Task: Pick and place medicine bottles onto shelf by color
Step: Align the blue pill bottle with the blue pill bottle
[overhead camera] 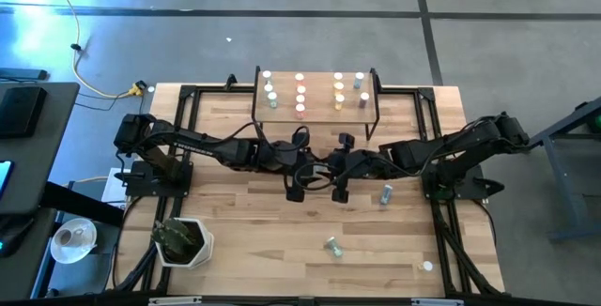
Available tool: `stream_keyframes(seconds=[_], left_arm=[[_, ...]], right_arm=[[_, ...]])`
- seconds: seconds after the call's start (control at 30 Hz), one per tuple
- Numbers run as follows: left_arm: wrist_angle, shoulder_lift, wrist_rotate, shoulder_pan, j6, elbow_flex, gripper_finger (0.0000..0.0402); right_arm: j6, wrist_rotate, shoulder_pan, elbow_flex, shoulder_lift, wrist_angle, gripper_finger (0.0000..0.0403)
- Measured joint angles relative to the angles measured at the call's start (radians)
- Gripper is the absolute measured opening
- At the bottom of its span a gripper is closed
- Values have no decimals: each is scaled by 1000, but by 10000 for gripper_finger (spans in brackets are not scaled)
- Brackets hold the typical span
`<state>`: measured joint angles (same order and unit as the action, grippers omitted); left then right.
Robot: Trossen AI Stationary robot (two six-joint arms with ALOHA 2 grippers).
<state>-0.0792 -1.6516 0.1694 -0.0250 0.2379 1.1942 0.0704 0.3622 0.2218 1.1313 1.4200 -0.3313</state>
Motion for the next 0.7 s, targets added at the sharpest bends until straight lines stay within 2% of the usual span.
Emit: stream_keyframes(seconds=[0.23, 0.7], left_arm=[[3, 0, 65, 0, 0, 2, 209], [-9, 0, 70, -1, 0, 2, 211]], right_arm=[[0, -4, 0, 0, 1, -1, 121], [0, 23, 1, 0, -81, -40, 121]])
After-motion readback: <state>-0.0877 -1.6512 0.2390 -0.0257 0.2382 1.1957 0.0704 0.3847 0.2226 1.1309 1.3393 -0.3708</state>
